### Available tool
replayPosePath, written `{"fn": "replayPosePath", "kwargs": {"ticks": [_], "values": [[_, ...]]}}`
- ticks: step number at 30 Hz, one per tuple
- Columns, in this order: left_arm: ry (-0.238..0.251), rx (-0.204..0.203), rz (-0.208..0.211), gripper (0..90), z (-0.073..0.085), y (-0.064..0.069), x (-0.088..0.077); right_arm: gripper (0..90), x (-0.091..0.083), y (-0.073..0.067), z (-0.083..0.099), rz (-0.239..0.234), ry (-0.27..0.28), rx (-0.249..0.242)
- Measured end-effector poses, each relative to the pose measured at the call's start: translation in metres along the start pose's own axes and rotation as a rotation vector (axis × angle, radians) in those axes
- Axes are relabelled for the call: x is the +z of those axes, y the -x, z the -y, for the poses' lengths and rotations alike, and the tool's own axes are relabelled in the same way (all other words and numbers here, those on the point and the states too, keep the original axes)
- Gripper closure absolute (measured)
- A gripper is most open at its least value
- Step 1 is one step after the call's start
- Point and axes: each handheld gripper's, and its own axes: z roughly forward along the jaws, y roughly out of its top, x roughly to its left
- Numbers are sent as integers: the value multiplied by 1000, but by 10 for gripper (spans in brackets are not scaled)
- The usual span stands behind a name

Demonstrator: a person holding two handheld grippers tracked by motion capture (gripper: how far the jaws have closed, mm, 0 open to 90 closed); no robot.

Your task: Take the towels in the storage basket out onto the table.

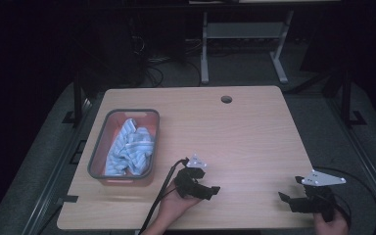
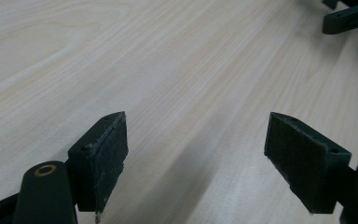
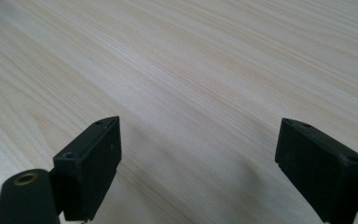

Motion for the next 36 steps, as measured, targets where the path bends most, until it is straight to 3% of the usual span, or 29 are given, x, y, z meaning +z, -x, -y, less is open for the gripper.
{"fn": "replayPosePath", "kwargs": {"ticks": [15, 26, 30, 32, 36], "values": [[-7, 9, -9, 210, -5, 0, -6, 137, -4, 3, 2, 18, 9, 19], [5, 30, -5, 211, -15, 4, -22, 137, -4, -1, 1, 17, 5, 11], [-11, 23, 7, 209, -19, 5, -26, 137, -4, -3, 0, 18, 7, 8], [-20, 39, 5, 209, -24, 7, -32, 137, -3, -5, -1, 17, 11, 8], [4, 38, 12, 211, -30, 5, -43, 137, -3, -7, -3, 21, 5, 2]]}}
